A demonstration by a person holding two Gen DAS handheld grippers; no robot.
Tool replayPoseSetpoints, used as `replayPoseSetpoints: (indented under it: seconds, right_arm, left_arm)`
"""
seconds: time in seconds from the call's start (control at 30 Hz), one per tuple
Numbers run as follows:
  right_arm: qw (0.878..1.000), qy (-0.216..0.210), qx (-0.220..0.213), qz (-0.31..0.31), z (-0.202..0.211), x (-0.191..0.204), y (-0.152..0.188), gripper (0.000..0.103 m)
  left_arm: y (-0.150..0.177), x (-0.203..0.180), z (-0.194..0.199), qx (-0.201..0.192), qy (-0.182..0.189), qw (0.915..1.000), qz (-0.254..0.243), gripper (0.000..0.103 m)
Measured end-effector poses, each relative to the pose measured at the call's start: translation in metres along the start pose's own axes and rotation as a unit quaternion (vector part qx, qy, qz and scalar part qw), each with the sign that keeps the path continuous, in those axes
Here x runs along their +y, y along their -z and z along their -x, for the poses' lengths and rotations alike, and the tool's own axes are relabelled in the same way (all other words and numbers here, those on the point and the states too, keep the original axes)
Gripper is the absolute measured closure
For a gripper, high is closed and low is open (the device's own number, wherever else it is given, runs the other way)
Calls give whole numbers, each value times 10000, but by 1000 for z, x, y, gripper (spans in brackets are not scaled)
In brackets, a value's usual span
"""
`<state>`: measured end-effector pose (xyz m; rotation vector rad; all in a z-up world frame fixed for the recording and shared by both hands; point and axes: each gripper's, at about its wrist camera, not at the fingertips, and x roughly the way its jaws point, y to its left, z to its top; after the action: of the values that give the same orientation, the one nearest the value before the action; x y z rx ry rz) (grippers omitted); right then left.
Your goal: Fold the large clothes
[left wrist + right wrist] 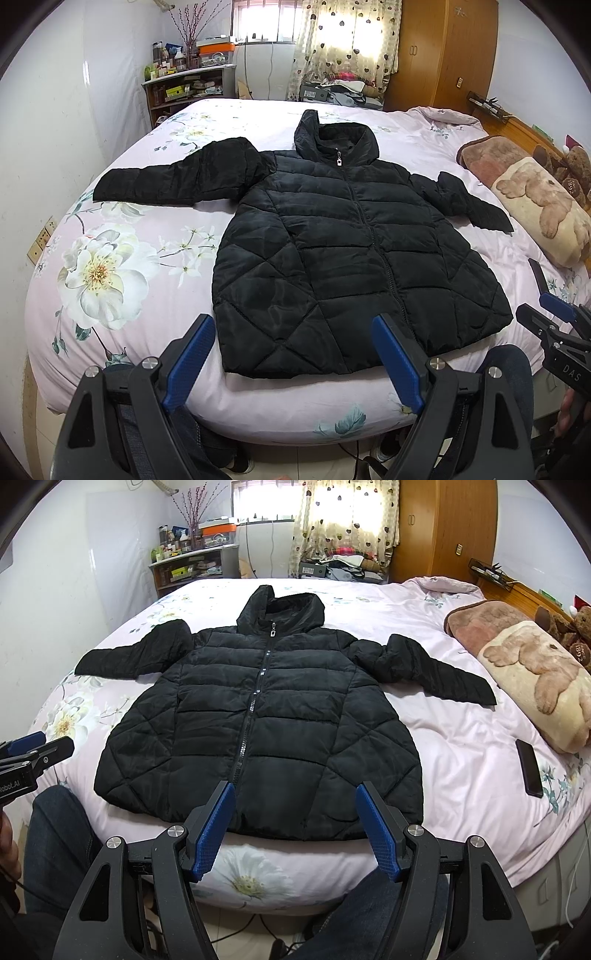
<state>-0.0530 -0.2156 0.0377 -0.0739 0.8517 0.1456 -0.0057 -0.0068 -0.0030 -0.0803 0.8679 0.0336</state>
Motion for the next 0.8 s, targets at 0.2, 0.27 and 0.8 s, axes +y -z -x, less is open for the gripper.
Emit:
replayPoseSetpoints:
  seconds: [0.2, 0.27, 0.8]
  right_arm:
    - [10000, 4, -3, 12, 0, 1, 0, 35]
    - [10000, -2, -4, 6, 1, -5, 0, 35]
    - [10000, 1, -6, 3, 1, -4, 0, 35]
  left_arm:
    - [0, 0, 0, 4, -8, 10000, 1, 15]
    - [0, -1, 0, 3, 7, 10000, 4, 15]
    - [1, -4, 0, 12, 21, 10000, -7, 15]
